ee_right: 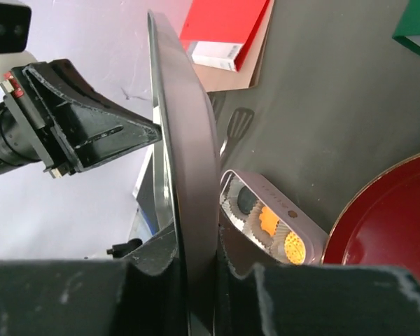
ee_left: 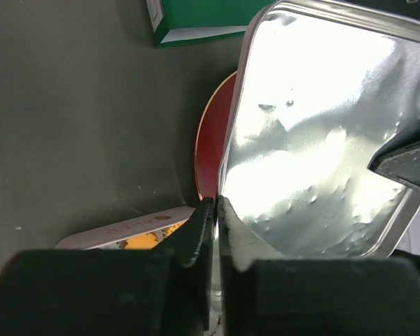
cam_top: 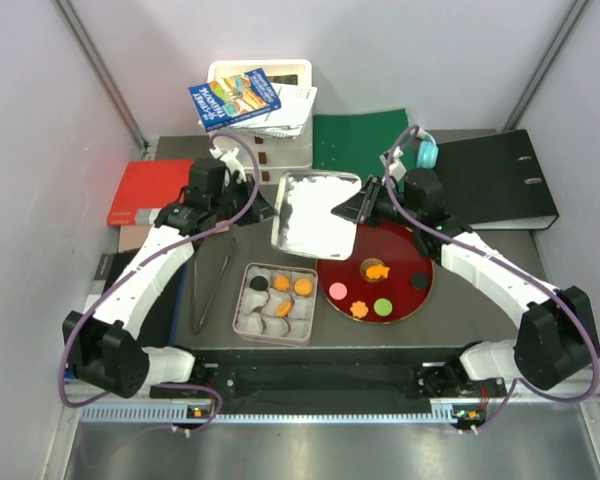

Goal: Pack the cookies

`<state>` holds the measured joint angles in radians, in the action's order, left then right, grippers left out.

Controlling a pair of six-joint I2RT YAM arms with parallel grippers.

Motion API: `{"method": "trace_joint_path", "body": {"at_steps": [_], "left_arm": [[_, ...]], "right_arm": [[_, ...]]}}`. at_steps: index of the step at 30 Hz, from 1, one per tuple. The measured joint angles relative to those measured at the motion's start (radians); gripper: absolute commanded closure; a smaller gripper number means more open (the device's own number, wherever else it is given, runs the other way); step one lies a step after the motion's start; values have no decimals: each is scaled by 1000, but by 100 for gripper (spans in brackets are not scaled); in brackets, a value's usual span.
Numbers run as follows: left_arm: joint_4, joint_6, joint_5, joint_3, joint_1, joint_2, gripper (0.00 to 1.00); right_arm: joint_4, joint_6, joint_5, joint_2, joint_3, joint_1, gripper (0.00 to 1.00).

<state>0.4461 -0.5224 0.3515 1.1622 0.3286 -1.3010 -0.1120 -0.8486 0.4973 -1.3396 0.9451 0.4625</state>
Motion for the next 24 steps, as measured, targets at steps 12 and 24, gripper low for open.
{"method": "trace_joint_path", "body": {"at_steps": [12,24], "left_arm": [[57,-12,-258,71,2,8,1],[169,-190,-230,208,1,5,1]], "right_arm": [[351,298,-174,156,109,28,100],[323,1166,-1239,96,200,532,100]]}}
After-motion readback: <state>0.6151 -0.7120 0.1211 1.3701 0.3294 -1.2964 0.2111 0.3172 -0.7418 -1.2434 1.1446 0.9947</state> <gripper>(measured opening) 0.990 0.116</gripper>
